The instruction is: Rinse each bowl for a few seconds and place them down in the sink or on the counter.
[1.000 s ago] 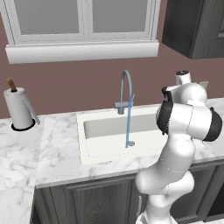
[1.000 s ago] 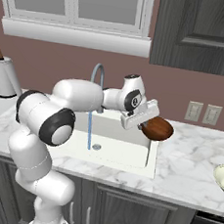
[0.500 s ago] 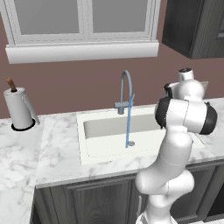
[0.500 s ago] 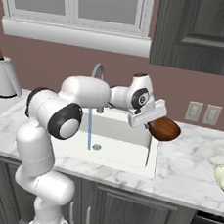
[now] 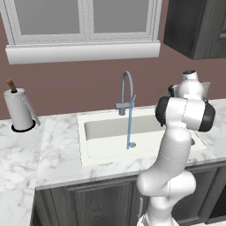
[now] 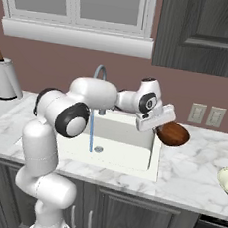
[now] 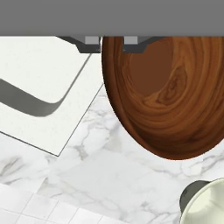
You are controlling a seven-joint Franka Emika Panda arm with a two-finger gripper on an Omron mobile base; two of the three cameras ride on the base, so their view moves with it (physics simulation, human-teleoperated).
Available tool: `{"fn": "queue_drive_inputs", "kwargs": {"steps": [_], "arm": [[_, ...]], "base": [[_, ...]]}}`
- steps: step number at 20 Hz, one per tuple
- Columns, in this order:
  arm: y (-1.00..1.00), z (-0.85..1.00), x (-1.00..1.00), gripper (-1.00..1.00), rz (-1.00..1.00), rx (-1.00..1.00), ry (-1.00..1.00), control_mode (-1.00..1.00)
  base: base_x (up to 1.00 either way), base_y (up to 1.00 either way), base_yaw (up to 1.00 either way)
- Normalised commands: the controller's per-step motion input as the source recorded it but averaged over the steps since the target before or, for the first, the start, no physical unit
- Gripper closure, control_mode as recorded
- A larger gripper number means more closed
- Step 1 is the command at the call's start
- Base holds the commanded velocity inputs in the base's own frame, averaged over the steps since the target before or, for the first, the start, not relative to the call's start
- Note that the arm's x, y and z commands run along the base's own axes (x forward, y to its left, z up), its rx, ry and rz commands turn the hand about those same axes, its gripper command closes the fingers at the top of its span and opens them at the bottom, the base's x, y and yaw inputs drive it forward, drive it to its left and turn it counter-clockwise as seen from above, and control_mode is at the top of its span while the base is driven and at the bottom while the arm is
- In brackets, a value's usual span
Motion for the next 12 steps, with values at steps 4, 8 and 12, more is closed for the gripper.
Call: {"fn": "queue_drive_inputs", "kwargs": {"steps": [4,8,12], "arm": [[-0.04,-0.24,0.08,1.0,-0.08,-0.07,-0.05,-1.0],[-0.07,-0.23,0.14,1.0,-0.07,-0.05,-0.02,-1.0],[-0.07,-0.27,0.14,1.0,-0.06,-0.04,-0.01,-1.0]], "base": [[0.0,0.0,0.0],[0.0,0.0,0.0],[0.0,0.0,0.0]]}}
